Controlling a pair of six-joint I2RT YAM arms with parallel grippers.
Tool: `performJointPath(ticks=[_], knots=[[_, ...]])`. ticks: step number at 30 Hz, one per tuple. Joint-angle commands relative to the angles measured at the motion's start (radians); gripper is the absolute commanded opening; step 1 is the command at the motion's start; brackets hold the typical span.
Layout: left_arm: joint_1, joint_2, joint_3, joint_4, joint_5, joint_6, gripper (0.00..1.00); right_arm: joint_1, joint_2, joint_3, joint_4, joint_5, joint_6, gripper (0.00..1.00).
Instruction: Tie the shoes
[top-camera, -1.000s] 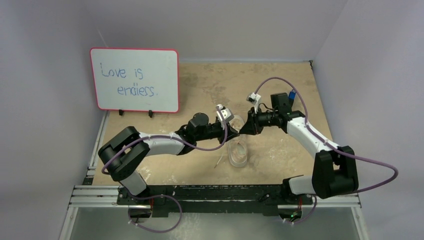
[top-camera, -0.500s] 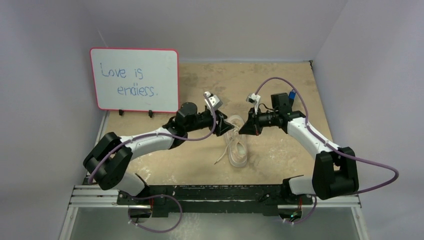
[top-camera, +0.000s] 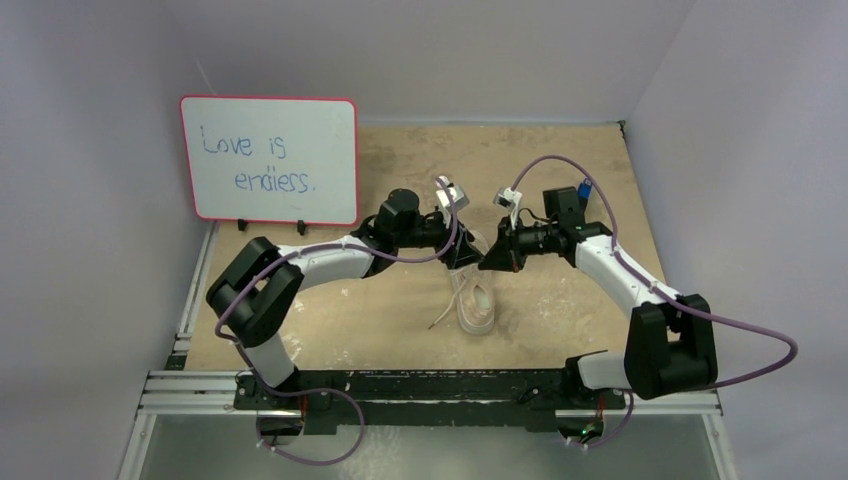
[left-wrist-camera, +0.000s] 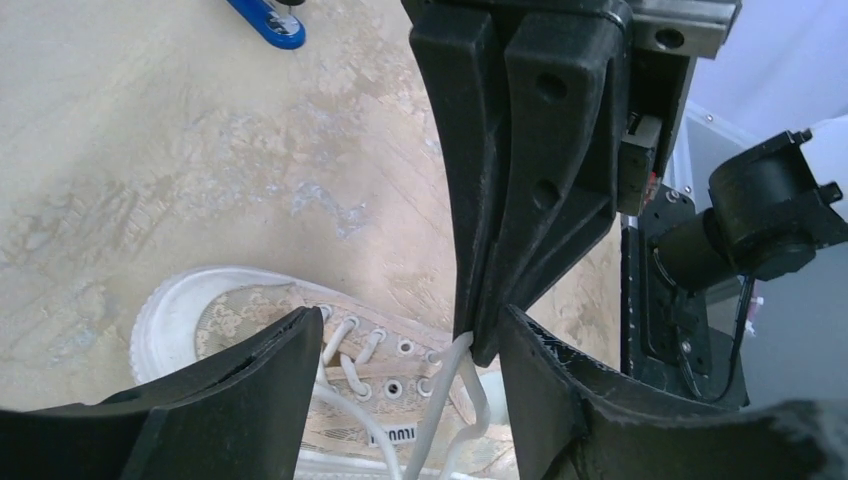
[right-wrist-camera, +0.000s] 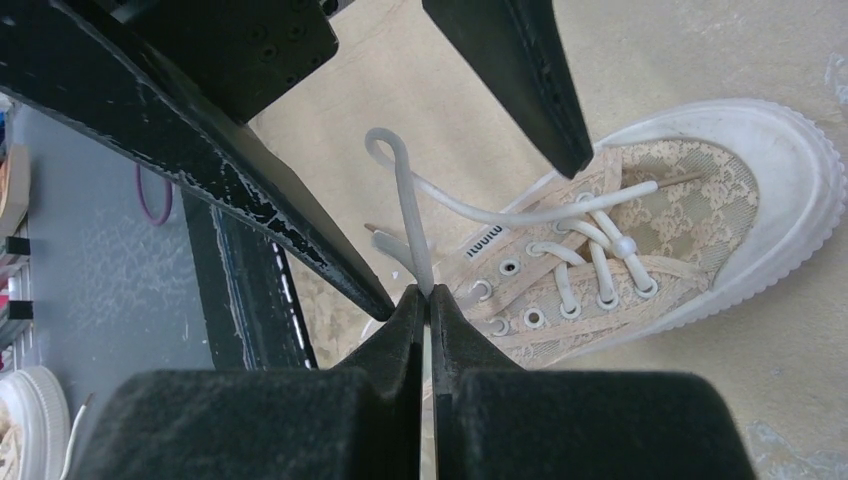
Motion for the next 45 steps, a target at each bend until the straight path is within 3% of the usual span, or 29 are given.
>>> performJointPath(ticks=[1, 9, 16, 18, 21, 25, 26, 28, 32, 37, 41, 45], knots=[[0.011, -0.009, 0.008, 0.038, 0.077, -0.002, 0.62, -0.001, -0.021, 0.018, 0.006, -0.045, -0.016, 0.00], [0.015, 0.019, 0.004, 0.040, 0.137, -0.016, 0.38, 0.000, -0.019, 0.028, 0.016, -0.045, -0.006, 0.00], [0.022, 0.021, -0.005, 0.045, 0.165, -0.010, 0.36, 0.000, -0.017, 0.032, 0.020, -0.042, 0.000, 0.00], [0.022, 0.023, -0.004, 0.042, 0.157, -0.006, 0.27, -0.001, -0.017, 0.030, 0.023, -0.042, 0.001, 0.00], [0.022, 0.021, -0.005, 0.037, 0.157, 0.001, 0.22, -0.001, -0.030, 0.013, 0.056, -0.041, 0.026, 0.00], [0.022, 0.014, -0.008, 0.025, 0.154, 0.012, 0.00, -0.001, -0.035, 0.002, 0.087, -0.017, 0.067, 0.00], [0.021, 0.010, -0.012, 0.029, 0.145, 0.010, 0.00, -0.001, -0.032, 0.005, 0.088, 0.001, 0.083, 0.01], [0.022, 0.008, -0.018, 0.049, 0.131, -0.006, 0.00, 0.000, -0.046, 0.007, 0.094, 0.097, 0.169, 0.20], [0.024, 0.017, -0.015, 0.061, 0.122, -0.036, 0.00, 0.013, -0.139, -0.001, 0.025, 0.370, 0.466, 0.48], [0.032, 0.032, -0.031, 0.155, 0.115, -0.129, 0.00, 0.194, -0.292, -0.074, -0.008, 0.560, 0.700, 0.47], [0.037, 0.048, -0.024, 0.180, 0.126, -0.163, 0.00, 0.332, -0.359, -0.214, 0.144, 0.673, 0.896, 0.41], [0.042, 0.058, -0.021, 0.192, 0.138, -0.183, 0.00, 0.372, -0.391, -0.300, 0.313, 0.785, 0.954, 0.41]])
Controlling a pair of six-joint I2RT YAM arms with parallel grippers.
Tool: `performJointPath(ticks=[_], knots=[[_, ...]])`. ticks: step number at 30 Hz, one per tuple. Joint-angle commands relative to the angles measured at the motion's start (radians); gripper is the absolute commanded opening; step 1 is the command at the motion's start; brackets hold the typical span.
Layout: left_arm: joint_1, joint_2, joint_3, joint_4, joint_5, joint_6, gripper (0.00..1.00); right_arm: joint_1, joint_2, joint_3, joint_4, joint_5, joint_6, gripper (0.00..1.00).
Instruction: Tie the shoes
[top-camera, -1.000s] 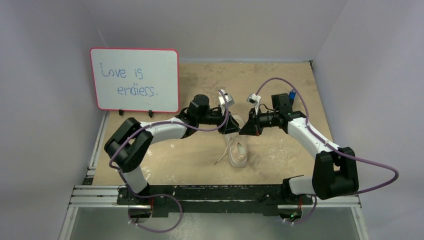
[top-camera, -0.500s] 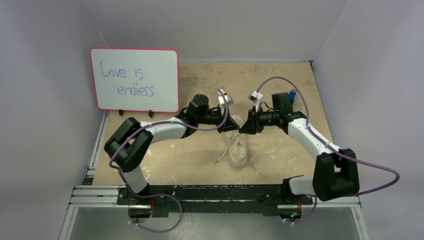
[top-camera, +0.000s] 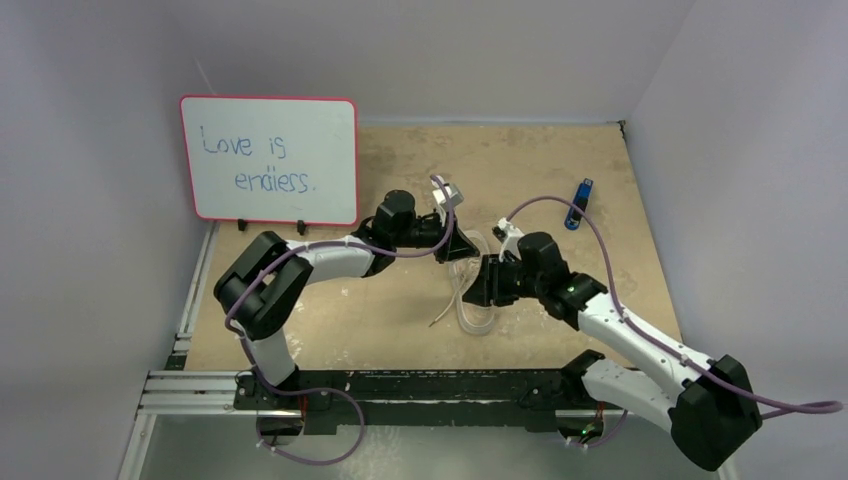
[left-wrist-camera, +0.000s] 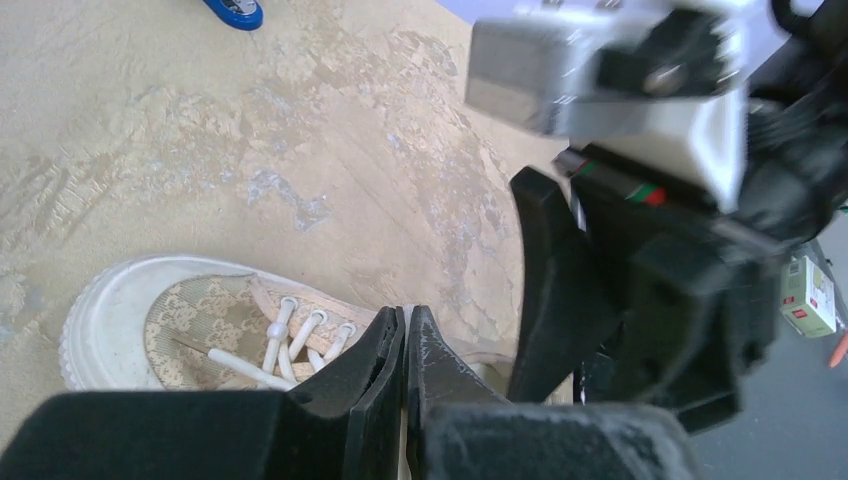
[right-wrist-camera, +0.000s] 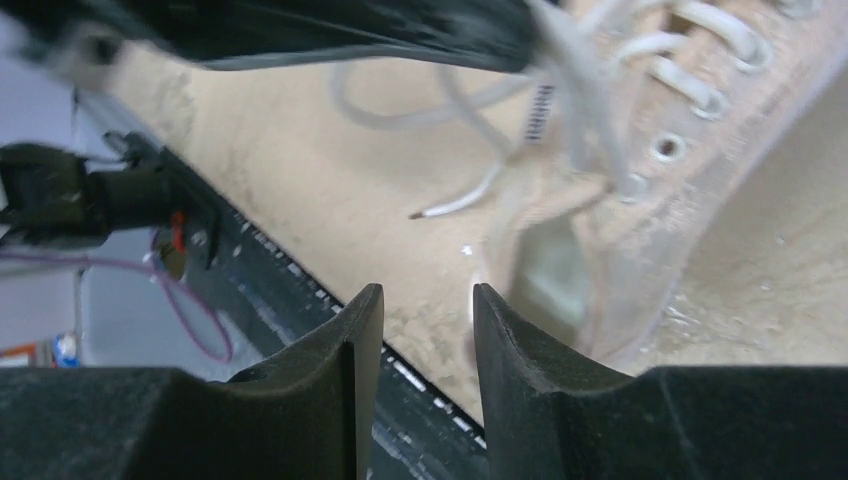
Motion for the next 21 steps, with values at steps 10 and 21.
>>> performJointPath(ticks=[10, 21], knots=[[0.012, -0.016, 0.000, 0.087, 0.036, -0.073, 0.00, 0.021, 0.052, -0.085, 0.422, 0.219, 0.080, 0.33], [0.011, -0.028, -0.010, 0.112, 0.036, -0.105, 0.00, 0.021, 0.100, -0.141, 0.543, 0.210, 0.080, 0.30]])
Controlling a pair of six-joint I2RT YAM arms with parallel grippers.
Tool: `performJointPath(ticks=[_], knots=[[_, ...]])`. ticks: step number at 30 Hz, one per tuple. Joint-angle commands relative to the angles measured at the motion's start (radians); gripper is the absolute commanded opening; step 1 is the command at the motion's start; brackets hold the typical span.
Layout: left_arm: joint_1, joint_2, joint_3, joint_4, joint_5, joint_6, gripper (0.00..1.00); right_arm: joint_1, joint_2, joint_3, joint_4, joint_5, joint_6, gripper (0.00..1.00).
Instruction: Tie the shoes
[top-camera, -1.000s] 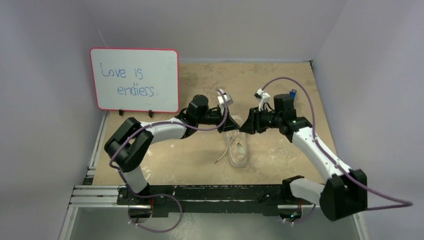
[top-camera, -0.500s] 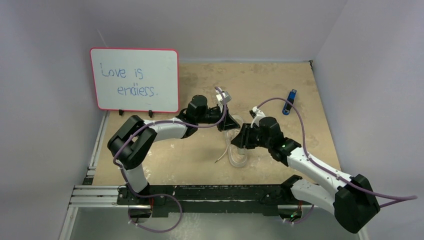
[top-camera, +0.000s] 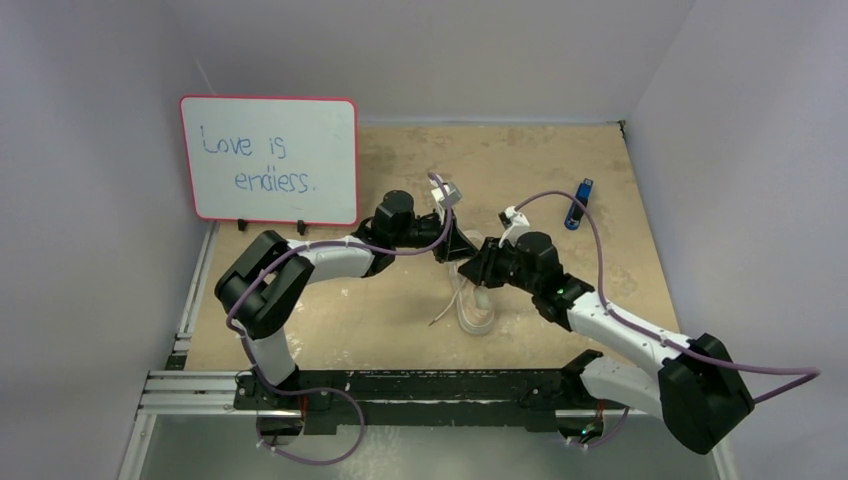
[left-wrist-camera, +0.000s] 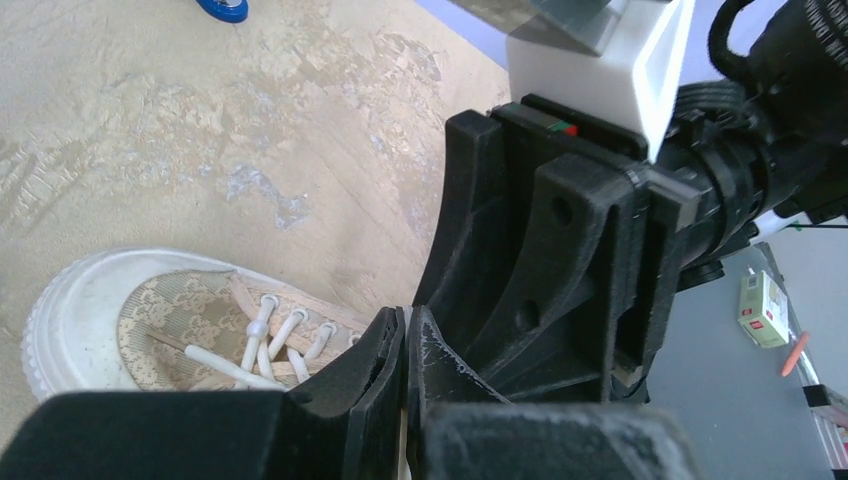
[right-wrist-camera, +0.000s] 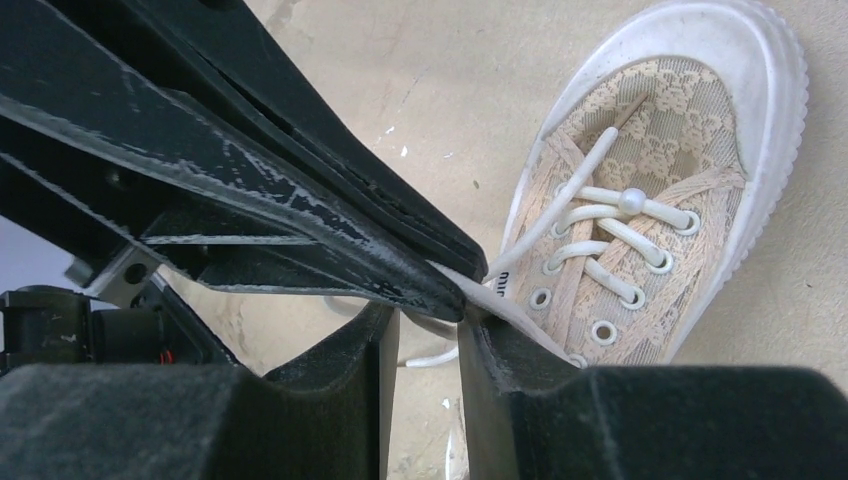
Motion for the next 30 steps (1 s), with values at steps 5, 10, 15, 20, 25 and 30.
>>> performJointPath(ticks=[5, 10, 15, 20, 25, 30], knots=[[0.006, -0.043, -0.008, 0.081, -0.016, -0.016, 0.00, 0.005, -0.004, 0.016, -0.074, 0.005, 0.020, 0.00], [0.005, -0.049, -0.010, 0.058, -0.066, 0.003, 0.00, -0.011, 0.033, 0.345, -0.891, 0.007, 0.091, 0.00], [0.006, -0.046, -0.012, 0.049, -0.088, 0.007, 0.00, -0.011, 0.173, 0.578, -1.269, 0.042, -0.067, 0.04], [0.006, -0.057, -0.008, 0.019, -0.074, 0.017, 0.00, -0.016, 0.268, 0.714, -1.320, 0.143, -0.155, 0.02], [0.005, -0.071, -0.006, -0.018, -0.059, 0.044, 0.00, -0.024, 0.295, 0.830, -1.289, 0.219, -0.273, 0.00], [0.006, -0.085, -0.013, -0.034, -0.061, 0.057, 0.00, -0.071, 0.348, 0.886, -1.254, 0.251, -0.439, 0.01]])
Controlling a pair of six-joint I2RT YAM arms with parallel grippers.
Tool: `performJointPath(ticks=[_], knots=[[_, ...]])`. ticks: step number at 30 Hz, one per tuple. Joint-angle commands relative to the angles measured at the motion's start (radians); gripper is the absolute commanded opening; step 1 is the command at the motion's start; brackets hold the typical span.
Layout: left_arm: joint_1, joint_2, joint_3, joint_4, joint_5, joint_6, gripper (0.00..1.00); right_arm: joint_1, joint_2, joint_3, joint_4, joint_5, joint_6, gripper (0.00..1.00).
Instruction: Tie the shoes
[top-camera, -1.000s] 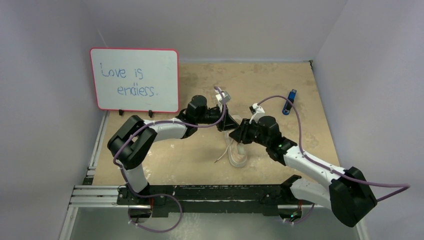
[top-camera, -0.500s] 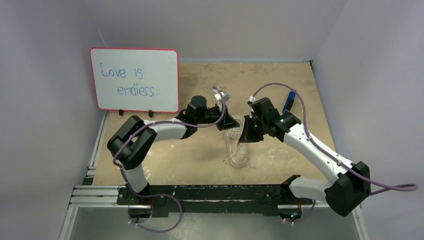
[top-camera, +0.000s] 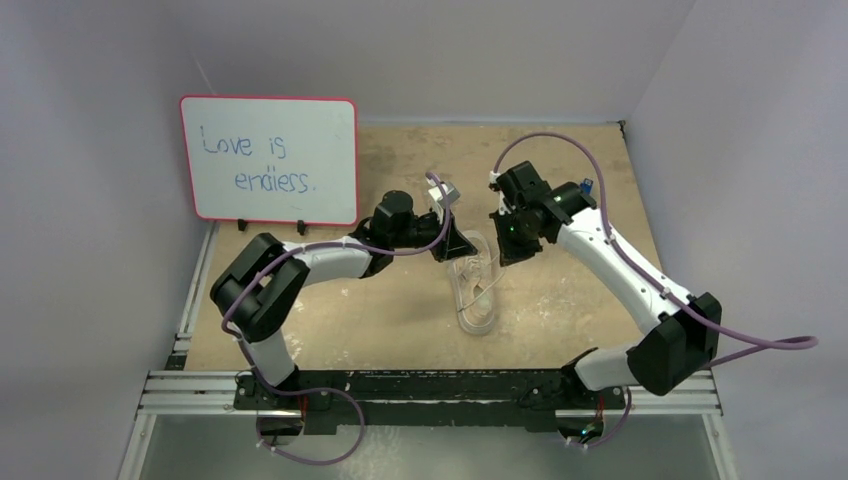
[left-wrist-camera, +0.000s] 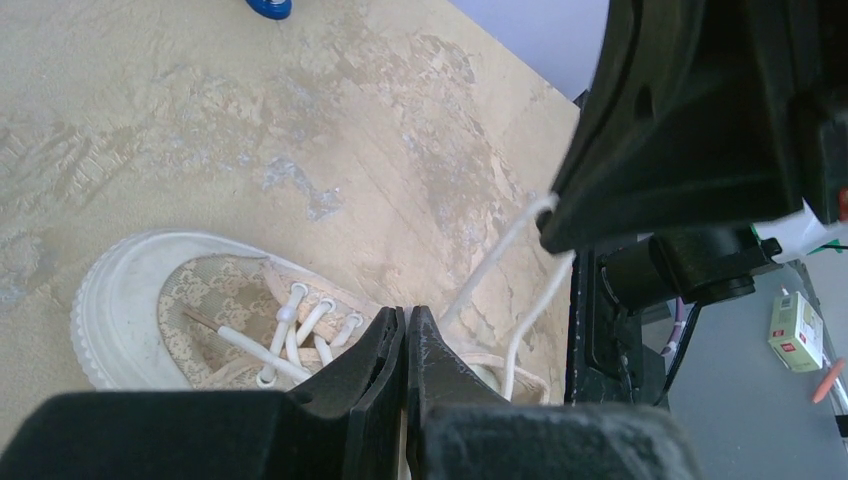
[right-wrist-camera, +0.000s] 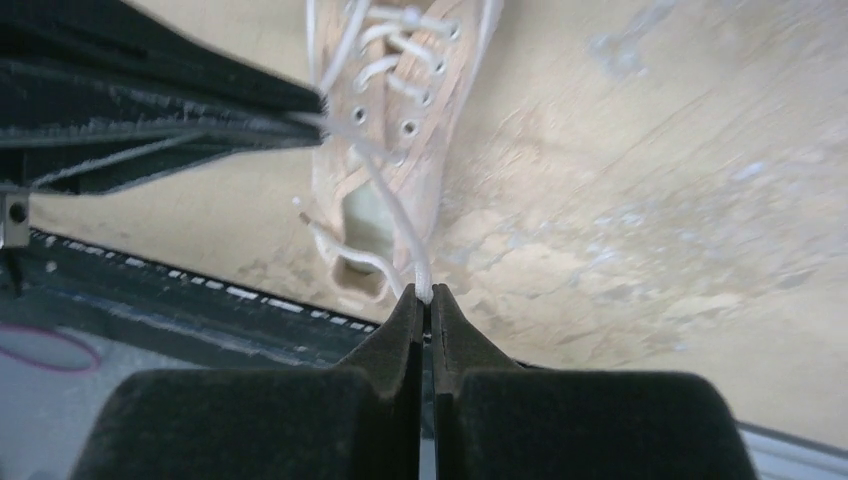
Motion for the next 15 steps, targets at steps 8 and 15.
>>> performJointPath(ticks=[8, 15], knots=[[0.005, -0.101, -0.062, 0.039, -0.003, 0.014, 0.00, -0.036, 0.032, 0.006, 0.328, 0.338, -0.259, 0.08], [0.005, -0.122, -0.112, 0.041, -0.031, 0.010, 0.00, -0.035, 0.076, -0.100, 0.743, 0.354, -0.337, 0.30]])
